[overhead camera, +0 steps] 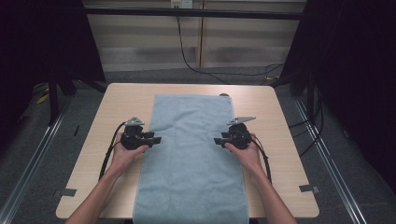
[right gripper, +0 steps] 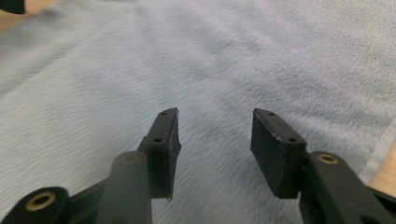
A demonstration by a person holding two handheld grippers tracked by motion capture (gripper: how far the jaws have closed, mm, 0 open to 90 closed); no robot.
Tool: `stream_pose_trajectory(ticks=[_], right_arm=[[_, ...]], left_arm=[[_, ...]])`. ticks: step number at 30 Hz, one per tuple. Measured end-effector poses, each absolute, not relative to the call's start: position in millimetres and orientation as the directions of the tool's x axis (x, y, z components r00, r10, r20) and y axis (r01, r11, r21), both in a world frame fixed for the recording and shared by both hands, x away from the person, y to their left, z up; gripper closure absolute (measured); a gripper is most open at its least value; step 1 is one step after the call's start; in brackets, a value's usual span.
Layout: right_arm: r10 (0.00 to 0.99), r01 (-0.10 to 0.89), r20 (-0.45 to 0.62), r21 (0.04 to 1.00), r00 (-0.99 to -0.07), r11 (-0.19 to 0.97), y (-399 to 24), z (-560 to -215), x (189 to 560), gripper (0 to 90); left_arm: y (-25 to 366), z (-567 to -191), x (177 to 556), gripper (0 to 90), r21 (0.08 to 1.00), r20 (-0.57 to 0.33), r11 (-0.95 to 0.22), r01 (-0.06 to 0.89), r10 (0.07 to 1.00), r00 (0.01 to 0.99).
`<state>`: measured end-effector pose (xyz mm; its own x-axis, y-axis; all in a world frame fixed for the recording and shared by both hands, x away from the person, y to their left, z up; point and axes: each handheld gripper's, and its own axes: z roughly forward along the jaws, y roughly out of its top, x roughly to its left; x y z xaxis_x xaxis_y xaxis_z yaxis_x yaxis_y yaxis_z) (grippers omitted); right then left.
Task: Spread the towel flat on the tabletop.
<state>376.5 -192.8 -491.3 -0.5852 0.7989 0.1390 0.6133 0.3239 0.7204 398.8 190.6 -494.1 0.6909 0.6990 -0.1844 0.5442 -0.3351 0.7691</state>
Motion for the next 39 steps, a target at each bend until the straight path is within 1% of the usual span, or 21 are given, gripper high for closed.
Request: stream_pose_trajectory(ticks=[1, 2, 3, 4, 6, 7, 9, 11, 17, 20, 24, 28, 31, 32, 33, 35, 37, 39], right_arm=[[0.804, 0.62, 0.136, 0.714, -0.578, 0.325, -191.7, -494.3, 378.6, 51.0], [0.808, 0.623, 0.124, 0.706, -0.577, 0.336, -191.2, -497.4, 379.4, 50.1], [0.814, 0.63, 0.107, 0.694, -0.571, 0.35, -190.4, -500.7, 379.0, 49.2], [0.815, 0.623, 0.088, 0.693, -0.573, 0.363, -191.1, -503.0, 376.2, 49.0], [0.82, 0.623, 0.111, 0.708, -0.562, 0.332, -195.5, -504.9, 369.3, 48.9], [0.818, 0.624, 0.126, 0.713, -0.562, 0.319, -198.1, -505.6, 365.4, 48.9], [0.809, 0.614, 0.123, 0.718, -0.574, 0.326, -201.8, -506.0, 357.4, 48.9], [0.808, 0.631, 0.135, 0.701, -0.573, 0.331, -204.2, -503.8, 349.0, 48.8], [0.792, 0.625, 0.124, 0.692, -0.598, 0.363, -207.1, -501.6, 322.8, 48.3], [0.786, 0.626, 0.133, 0.69, -0.603, 0.364, -208.0, -501.0, 310.7, 47.8], [0.785, 0.62, 0.127, 0.694, -0.606, 0.366, -206.8, -501.0, 296.0, 47.3], [0.773, 0.618, 0.14, 0.695, -0.619, 0.369, -206.6, -500.8, 283.4, 47.3], [0.771, 0.616, 0.153, 0.704, -0.618, 0.354, -207.5, -501.7, 273.0, 47.4], [0.77, 0.61, 0.148, 0.709, -0.62, 0.354, -207.3, -502.3, 269.2, 47.4], [0.768, 0.606, 0.145, 0.71, -0.624, 0.359, -207.0, -502.5, 265.1, 47.4], [0.763, 0.6, 0.145, 0.714, -0.63, 0.359, -207.9, -502.7, 258.9, 47.4], [0.761, 0.602, 0.157, 0.717, -0.63, 0.351, -208.7, -503.0, 253.5, 47.4], [0.757, 0.603, 0.163, 0.717, -0.632, 0.349, -208.8, -502.8, 248.3, 47.5]], left_arm=[[190.0, -498.8, 399.6, 57.7, 0.758, -0.198, -0.342, 0.556, 0.691, 0.695], [187.9, -503.4, 398.7, 58.6, 0.743, -0.178, -0.37, 0.558, 0.695, 0.697], [187.0, -506.8, 396.2, 59.1, 0.745, -0.14, -0.4, 0.534, 0.688, 0.712], [187.5, -507.3, 394.0, 59.0, 0.746, -0.142, -0.401, 0.531, 0.684, 0.716], [188.6, -506.3, 391.0, 59.0, 0.739, -0.158, -0.402, 0.541, 0.677, 0.718], [188.6, -507.0, 388.4, 59.0, 0.747, -0.136, -0.414, 0.52, 0.67, 0.73], [189.0, -508.3, 382.2, 58.2, 0.755, -0.148, -0.407, 0.515, 0.659, 0.738], [188.8, -507.6, 376.4, 58.2, 0.748, -0.179, -0.399, 0.531, 0.65, 0.739], [188.3, -507.0, 350.1, 58.4, 0.752, -0.148, -0.439, 0.491, 0.614, 0.775], [192.0, -507.2, 340.4, 58.4, 0.75, -0.19, -0.424, 0.507, 0.596, 0.78], [195.6, -506.8, 328.9, 58.3, 0.746, -0.212, -0.425, 0.512, 0.578, 0.788], [198.0, -506.1, 316.3, 58.2, 0.746, -0.193, -0.446, 0.495, 0.567, 0.801], [199.6, -507.0, 309.2, 56.6, 0.754, -0.189, -0.442, 0.486, 0.562, 0.805], [199.3, -506.6, 306.1, 56.6, 0.755, -0.171, -0.452, 0.475, 0.564, 0.808], [198.1, -506.2, 302.9, 55.3, 0.754, -0.153, -0.469, 0.461, 0.557, 0.816], [193.3, -504.0, 295.3, 49.1, 0.743, -0.127, -0.498, 0.448, 0.552, 0.824], [189.1, -501.9, 286.1, 47.0, 0.73, -0.094, -0.533, 0.429, 0.543, 0.834], [188.8, -501.7, 278.7, 46.3, 0.729, -0.092, -0.54, 0.42, 0.532, 0.842]])
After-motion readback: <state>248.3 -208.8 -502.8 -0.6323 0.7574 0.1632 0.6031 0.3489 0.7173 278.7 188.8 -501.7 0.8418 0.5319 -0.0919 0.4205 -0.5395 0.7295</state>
